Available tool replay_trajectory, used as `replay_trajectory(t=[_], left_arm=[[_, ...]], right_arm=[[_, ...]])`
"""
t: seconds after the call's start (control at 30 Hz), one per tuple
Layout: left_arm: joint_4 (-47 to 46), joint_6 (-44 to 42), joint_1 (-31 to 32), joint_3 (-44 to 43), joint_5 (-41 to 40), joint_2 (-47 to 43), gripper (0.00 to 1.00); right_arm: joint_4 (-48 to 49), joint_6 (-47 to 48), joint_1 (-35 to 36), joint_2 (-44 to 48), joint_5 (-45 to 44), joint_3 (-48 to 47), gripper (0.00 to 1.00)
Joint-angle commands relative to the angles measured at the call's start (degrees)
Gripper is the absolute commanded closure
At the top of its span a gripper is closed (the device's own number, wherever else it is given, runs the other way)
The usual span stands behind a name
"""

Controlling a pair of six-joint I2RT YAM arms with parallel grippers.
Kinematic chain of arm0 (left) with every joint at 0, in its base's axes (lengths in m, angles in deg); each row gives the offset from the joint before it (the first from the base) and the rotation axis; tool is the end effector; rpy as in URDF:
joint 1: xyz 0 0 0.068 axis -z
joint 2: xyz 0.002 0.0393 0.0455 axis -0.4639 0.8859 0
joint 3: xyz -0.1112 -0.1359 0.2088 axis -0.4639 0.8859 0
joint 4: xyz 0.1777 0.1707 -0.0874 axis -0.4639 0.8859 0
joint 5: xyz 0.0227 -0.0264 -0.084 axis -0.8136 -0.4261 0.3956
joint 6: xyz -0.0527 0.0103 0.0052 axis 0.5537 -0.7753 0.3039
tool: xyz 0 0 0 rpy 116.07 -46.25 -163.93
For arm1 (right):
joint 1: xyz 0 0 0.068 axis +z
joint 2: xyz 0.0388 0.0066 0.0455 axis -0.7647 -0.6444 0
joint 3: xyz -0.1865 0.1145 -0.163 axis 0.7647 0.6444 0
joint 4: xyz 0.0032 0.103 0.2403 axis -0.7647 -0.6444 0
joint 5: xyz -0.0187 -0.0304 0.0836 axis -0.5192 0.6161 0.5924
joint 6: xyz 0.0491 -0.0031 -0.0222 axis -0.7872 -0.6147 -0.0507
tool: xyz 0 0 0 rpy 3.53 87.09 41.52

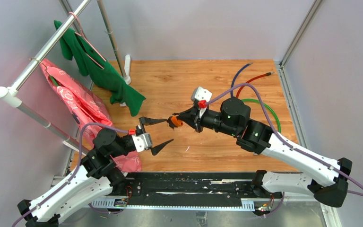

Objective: Lock with the key
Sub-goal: Lock the lock.

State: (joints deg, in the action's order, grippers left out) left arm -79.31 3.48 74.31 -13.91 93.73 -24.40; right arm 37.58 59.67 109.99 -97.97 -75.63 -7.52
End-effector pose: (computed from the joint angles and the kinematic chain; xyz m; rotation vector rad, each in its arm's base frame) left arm 0.0810 -0.1063 0.3230 1.1126 1.0601 -0.6542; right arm 0.1124 0.2090 0.4181 -1.0118 1.2744 0.8847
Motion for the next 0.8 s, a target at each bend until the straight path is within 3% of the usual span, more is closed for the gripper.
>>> replay_trajectory(t=[0.0,0.2,0.47,0.63,0.77], left_arm=[[-6.2,-8.5,0.6,0.9,-8.3,-0.2,0.2],[-16.2,-29.5,2.1,2.2,-16.2,2.8,0.18],[-22.5,-41.0,2.1,0.1,-16.5,9.2,0.01],[-25.7,-39.9,0.8,-1.3,-17.2,12.0,0.02],[-25.1,-39.2,-1.5,-1.2,-18.0,13.1,0.09]], right_arm=[[13.5,-12.3,0.2,-0.1,-11.9,-0.1,1.0],[25.7,-20.8,0.3,-2.8,-24.5,2.0,1.0],[28.6,-26.3,0.3,-7.1,-20.7,-0.5,1.0],[29.0,-26.8,0.7,-7.2,-18.8,-0.7,1.0],[29.2,-27.3,0.8,-6.2,-18.5,0.2,1.0]])
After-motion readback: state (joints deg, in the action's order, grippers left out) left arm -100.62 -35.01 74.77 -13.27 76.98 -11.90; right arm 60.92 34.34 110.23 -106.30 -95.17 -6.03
